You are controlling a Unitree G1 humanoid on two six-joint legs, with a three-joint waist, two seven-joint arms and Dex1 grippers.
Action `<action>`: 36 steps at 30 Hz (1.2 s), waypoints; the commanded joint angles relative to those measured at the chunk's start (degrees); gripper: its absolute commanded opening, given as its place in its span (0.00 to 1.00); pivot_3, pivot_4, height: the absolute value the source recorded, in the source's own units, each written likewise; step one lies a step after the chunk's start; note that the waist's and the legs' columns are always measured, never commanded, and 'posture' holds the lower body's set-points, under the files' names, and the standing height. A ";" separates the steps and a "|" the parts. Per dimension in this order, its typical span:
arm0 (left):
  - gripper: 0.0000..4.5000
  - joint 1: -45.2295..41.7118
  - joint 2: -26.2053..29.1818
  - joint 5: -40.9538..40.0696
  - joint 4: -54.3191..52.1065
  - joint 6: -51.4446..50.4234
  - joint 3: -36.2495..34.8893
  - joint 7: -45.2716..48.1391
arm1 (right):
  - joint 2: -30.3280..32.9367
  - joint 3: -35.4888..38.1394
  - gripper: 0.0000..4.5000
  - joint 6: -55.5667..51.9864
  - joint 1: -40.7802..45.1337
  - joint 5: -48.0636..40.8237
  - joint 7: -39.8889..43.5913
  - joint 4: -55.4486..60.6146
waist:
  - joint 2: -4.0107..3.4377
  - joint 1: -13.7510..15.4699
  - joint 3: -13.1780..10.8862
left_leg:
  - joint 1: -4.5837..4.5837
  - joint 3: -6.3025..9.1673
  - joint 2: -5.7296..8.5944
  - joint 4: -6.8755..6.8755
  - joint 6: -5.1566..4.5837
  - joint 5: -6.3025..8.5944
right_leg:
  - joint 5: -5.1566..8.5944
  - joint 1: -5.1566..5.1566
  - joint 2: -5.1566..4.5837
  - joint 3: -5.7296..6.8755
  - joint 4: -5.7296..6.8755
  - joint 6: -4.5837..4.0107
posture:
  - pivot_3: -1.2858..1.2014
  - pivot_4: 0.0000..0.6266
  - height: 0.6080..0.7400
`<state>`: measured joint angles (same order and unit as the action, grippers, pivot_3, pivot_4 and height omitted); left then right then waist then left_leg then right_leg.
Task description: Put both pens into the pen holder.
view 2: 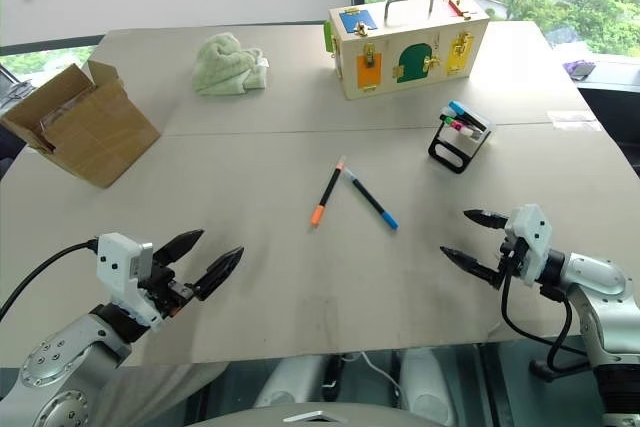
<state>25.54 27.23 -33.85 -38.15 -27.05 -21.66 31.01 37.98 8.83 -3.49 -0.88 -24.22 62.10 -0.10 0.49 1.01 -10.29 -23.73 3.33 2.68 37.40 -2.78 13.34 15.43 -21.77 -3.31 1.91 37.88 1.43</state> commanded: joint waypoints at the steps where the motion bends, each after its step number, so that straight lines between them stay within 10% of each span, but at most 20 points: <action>1: 0.99 0.69 -0.28 0.47 -0.71 2.21 0.46 0.69 | 0.57 1.16 1.00 0.46 0.04 -0.47 -0.04 1.50 | 0.00 0.00 0.00 | 0.00 0.00 0.00 0.00 0.00 0.00 | 0.00 0.00 0.00 0.00 0.00 0.00 | 0.52 0.24 1.00; 26: 0.99 2.25 -0.86 3.76 0.54 5.17 3.83 2.09 | -0.14 0.44 1.00 -5.83 -1.05 -2.66 -2.27 8.88 | -0.01 0.04 0.00 | 0.00 0.00 -0.01 0.00 0.00 0.00 | 0.02 0.00 0.00 0.00 0.00 -0.03 | 0.52 0.24 1.00; 36: 0.99 -37.38 -7.40 8.24 13.21 -12.92 20.70 -13.62 | 2.25 3.62 1.00 -16.31 -2.96 -12.33 -4.94 23.90 | 0.01 1.07 0.23 | 0.00 0.04 0.04 0.30 0.00 -0.03 | -0.05 0.11 0.16 -0.01 0.12 0.07 | 0.52 0.24 1.00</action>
<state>-9.85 21.00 -27.11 -26.71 -38.29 -4.16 18.92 39.38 10.34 -18.79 -4.75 -34.81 58.31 20.20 0.50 2.07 -10.05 -23.71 3.24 2.73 37.69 -2.78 13.31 15.37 -21.68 -3.16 1.78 38.01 1.53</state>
